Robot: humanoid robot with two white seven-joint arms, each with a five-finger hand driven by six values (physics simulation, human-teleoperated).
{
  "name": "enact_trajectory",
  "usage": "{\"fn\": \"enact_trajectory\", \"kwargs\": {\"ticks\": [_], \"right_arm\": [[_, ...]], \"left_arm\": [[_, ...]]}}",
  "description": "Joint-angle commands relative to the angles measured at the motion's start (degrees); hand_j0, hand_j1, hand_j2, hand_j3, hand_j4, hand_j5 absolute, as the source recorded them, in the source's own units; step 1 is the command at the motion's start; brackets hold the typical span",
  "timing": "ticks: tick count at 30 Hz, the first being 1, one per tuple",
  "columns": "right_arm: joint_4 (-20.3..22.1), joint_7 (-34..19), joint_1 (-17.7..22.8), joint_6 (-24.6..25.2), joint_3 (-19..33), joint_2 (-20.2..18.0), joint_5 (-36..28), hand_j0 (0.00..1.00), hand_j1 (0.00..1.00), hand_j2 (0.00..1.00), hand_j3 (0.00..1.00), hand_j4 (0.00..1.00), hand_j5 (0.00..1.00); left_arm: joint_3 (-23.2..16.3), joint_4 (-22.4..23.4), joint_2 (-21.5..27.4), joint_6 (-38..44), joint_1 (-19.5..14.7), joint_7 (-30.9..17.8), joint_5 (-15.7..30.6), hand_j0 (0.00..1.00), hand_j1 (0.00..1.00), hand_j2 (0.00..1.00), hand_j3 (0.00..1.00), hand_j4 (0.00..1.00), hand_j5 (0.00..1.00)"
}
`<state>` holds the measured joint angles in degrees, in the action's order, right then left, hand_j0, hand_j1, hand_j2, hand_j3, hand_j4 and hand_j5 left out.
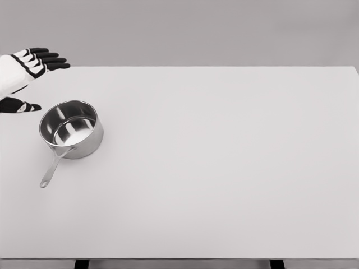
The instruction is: Rotate pot handle
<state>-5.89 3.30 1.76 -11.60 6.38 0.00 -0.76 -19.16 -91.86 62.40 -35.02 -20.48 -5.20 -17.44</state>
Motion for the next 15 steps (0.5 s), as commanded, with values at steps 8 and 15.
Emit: {"fn": "enact_trajectory", "kwargs": {"ticks": [8,15], "right_arm": [[-0.09,0.04,0.00,0.00,0.04,0.00,-0.03,1.00,1.00,1.00,1.00,1.00,1.00],[-0.09,0.04,0.00,0.00,0.04,0.00,-0.03,1.00,1.00,1.00,1.00,1.00,1.00]], "left_arm": [[1.14,-5.52,-0.27,0.02,-0.18,0.36,-2.24,1.00,1.00,1.00,1.00,1.00,1.00],[0.44,-6.23,-1.93,0.02,3.60,6.26,-4.53,1.00,1.00,1.00,1.00,1.00,1.00]]}}
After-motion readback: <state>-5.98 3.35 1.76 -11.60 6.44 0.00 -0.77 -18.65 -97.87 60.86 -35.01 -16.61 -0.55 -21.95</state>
